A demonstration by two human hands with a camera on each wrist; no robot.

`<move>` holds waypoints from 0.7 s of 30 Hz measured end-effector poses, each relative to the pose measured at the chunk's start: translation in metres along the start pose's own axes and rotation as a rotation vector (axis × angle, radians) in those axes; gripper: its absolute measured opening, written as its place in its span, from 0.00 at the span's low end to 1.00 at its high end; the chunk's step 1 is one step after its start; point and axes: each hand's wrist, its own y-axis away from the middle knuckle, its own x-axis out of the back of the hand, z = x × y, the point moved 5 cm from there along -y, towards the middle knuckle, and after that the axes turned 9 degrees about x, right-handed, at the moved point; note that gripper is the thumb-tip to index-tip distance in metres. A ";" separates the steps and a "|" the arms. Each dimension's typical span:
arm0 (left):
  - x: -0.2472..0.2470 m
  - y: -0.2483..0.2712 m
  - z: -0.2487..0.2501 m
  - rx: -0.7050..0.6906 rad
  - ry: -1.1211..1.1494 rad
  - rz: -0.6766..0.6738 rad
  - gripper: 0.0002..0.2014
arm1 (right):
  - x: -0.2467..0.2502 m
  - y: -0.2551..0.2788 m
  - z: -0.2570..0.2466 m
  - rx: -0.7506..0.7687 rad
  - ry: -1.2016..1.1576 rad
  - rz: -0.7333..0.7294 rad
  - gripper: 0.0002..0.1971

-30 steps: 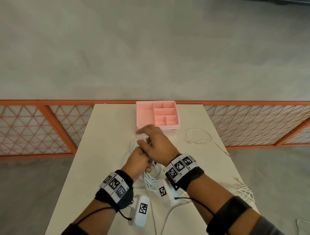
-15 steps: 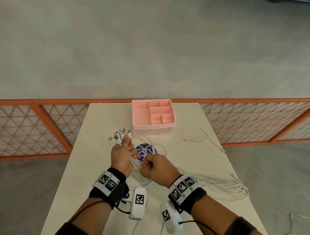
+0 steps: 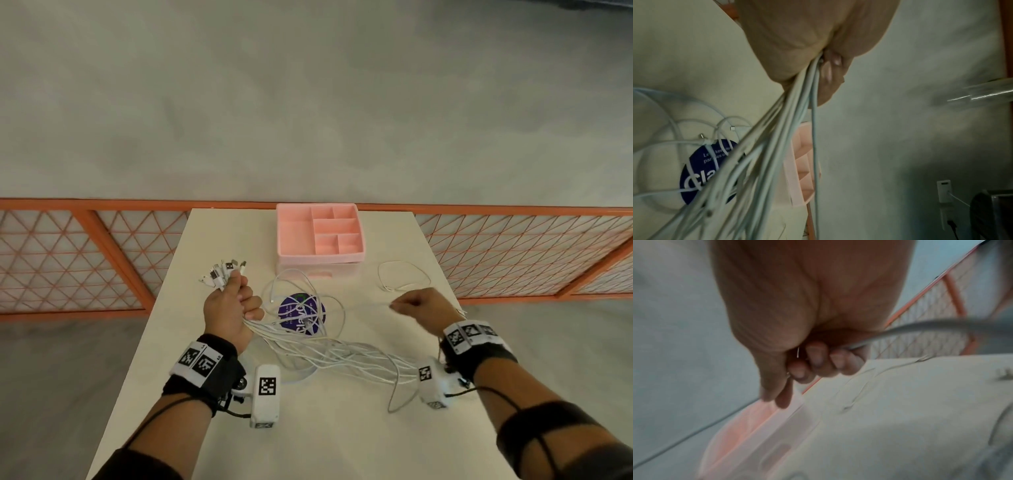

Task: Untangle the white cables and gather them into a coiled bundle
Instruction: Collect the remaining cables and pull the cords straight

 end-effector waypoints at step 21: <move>0.008 -0.003 -0.014 0.054 -0.080 0.084 0.17 | 0.088 0.007 0.022 0.060 -0.162 0.995 0.18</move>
